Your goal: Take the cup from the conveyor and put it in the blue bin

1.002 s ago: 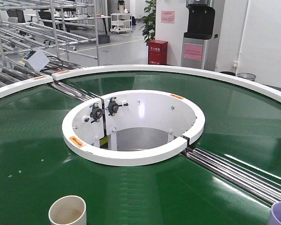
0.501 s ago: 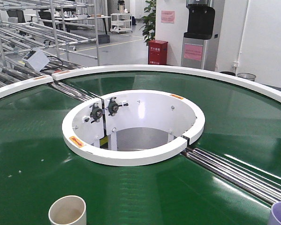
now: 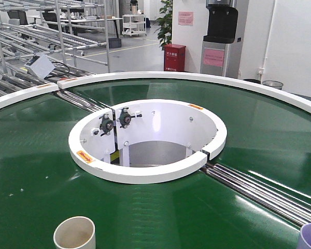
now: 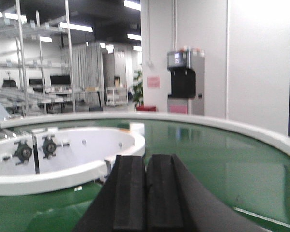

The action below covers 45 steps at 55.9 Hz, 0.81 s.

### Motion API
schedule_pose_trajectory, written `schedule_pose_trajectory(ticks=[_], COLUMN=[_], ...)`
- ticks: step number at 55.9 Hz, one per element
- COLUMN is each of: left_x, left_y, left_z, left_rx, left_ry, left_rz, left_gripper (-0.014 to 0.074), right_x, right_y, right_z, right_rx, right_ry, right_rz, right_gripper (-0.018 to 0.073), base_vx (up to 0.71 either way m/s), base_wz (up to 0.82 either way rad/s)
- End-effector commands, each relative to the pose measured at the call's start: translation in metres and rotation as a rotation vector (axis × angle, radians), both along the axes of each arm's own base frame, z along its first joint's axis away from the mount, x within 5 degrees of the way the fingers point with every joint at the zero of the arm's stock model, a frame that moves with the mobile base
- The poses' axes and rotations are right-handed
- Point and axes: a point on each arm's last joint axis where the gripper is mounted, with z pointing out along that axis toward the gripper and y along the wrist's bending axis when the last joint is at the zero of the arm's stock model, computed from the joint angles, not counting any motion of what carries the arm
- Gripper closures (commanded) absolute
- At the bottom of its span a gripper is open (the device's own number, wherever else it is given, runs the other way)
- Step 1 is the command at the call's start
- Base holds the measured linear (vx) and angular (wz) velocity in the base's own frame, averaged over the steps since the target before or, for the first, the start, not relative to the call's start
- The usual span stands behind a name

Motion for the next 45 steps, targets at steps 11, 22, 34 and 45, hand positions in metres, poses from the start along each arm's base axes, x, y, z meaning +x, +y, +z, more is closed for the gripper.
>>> schedule_pose_trajectory(ticks=[11,22,34,45], left_x=[-0.026,-0.004,0.045,0.076], left_y=[0.002,0.0,-0.005,-0.008], left_z=[0.108,0.154,0.138,0.123], left_rx=[0.077,0.238,0.276,0.292], left_ry=[-0.193,-0.084,0.143,0.279], left_rz=[0.036,0.078,0.05,0.032], left_gripper=[0.0561,0.0552,0.0505,0.031], right_x=[-0.018,0.008,0.046,0.064], right_y=[0.0,-0.002,-0.003,-0.003], right_z=[0.1,0.113,0.099,0.093], right_rx=[-0.024,-0.016,-0.011,-0.003], right_ry=[-0.093,0.171,0.338,0.391], right_rz=[-0.018,-0.023,-0.02,-0.018], right_gripper=[0.0566,0.0564,0.0549,0.0458], base_vx=[0.0,0.0,0.0,0.0], base_wz=[0.0,0.0,0.0,0.0])
